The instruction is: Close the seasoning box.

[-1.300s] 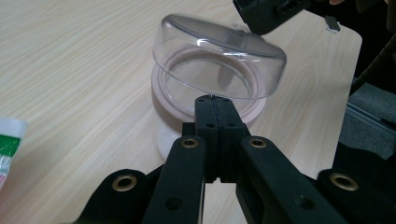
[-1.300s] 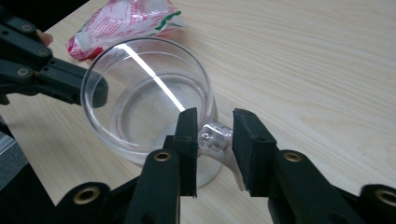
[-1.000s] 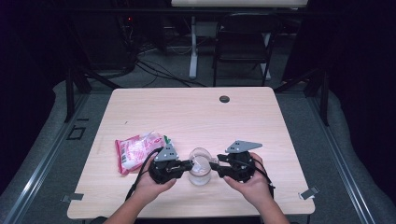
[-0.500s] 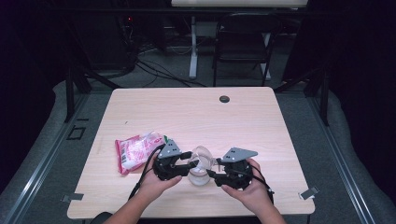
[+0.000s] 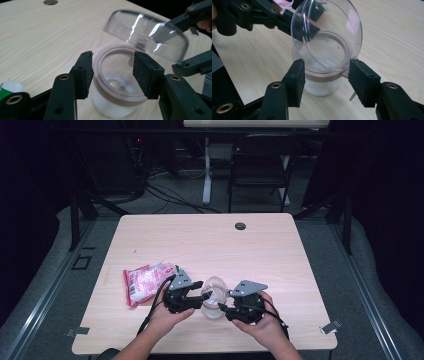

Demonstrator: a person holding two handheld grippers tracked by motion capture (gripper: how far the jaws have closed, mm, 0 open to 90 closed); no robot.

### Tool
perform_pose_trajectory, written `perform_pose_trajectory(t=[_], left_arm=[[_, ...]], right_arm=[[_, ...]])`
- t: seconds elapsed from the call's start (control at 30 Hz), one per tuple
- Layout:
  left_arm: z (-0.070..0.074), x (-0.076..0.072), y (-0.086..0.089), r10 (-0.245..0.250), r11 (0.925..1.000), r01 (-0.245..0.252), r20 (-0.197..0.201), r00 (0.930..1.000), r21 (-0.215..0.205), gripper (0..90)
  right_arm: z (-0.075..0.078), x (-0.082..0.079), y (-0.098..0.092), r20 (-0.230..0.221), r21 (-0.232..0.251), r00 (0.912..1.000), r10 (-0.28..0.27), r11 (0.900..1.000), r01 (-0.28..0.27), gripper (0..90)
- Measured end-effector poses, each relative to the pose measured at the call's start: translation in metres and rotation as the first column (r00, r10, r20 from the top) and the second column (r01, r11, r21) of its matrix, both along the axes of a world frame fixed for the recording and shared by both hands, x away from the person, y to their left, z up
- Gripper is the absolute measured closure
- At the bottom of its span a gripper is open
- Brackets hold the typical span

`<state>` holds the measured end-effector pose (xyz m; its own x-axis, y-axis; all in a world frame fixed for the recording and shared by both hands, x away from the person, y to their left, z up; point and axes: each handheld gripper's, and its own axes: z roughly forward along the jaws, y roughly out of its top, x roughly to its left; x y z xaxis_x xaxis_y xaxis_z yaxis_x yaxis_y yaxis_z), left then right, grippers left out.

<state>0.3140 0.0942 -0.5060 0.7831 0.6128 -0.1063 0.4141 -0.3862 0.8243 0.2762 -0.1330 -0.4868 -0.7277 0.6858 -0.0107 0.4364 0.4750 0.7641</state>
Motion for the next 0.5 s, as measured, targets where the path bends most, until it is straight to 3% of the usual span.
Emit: perform_pose_trajectory(t=[0.2, 0.5], left_arm=[[-0.0087, 0.0016, -0.0037, -0.007, 0.9986, 0.007, 0.001, 1.0000, 0.053, 52.4], [-0.0102, 0.0024, -0.0029, -0.002, 0.9984, 0.002, -0.007, 1.0000, 0.057, 59.0]], right_arm=[[-0.0001, 0.0002, -0.0007, 0.002, 0.000, 1.0000, -0.001, 1.000, 0.001, 47.2], [-0.0016, 0.0020, -0.0030, -0.003, 0.009, 0.9998, -0.019, 1.000, 0.019, 47.5]])
